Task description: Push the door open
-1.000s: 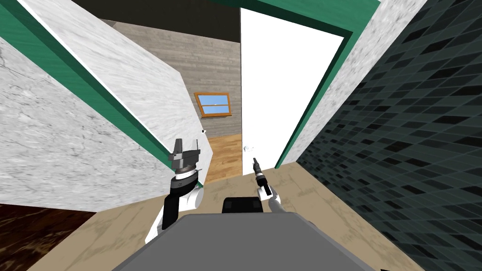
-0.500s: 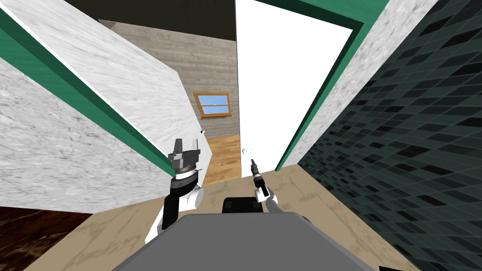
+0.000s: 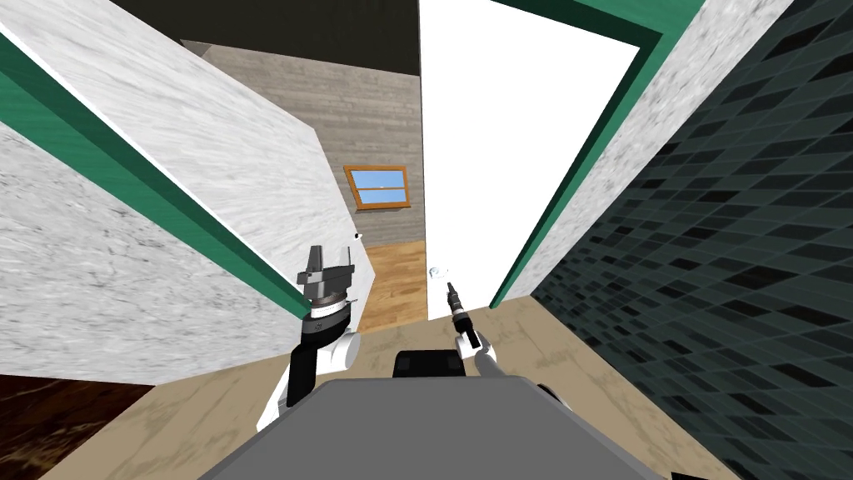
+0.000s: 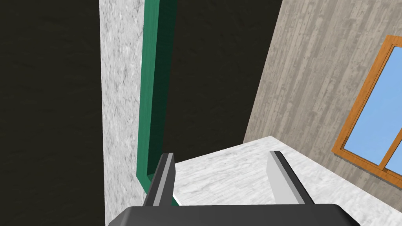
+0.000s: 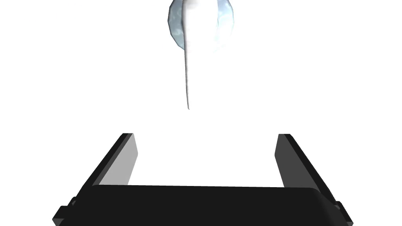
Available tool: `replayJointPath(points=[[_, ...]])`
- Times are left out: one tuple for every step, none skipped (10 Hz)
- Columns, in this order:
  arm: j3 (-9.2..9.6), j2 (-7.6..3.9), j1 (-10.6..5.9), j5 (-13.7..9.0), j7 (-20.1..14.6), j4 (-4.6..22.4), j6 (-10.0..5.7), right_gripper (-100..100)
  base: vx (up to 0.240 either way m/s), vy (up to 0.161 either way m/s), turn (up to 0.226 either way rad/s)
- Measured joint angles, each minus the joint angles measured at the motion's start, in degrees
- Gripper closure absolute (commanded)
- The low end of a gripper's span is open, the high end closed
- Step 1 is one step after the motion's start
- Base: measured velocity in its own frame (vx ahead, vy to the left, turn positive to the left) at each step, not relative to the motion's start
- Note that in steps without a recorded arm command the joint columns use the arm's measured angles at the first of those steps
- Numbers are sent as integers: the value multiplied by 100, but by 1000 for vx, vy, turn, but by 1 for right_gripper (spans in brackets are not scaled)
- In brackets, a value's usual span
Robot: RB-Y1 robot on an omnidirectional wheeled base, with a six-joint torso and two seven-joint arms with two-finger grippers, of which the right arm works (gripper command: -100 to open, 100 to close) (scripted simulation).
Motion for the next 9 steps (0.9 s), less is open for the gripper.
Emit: replayJointPath(points=[[-24,-51,-66,-14,-6,122,-46,-100,222,52,20],[-42,-76,-106,-25,-9,177,-71,-100,202,34,25],[-52,-73,-106,-30,-13,158,-57,-100,179,28,23],[-60,-35,-96,-34,-9,138,-42,-100,201,33,25],[-72,33,-111,-41,-18,164,-47,-100,178,37,23],[-70,120,-66,-40,-31,100,-30,-100,71,17,3],[-68,130,-62,-39,-33,89,-24,100,-8,-2,-4],[-69,124,-66,-40,-32,96,-27,100,-22,-7,7],[-74,120,-85,-43,-33,88,-33,100,-11,-5,14]])
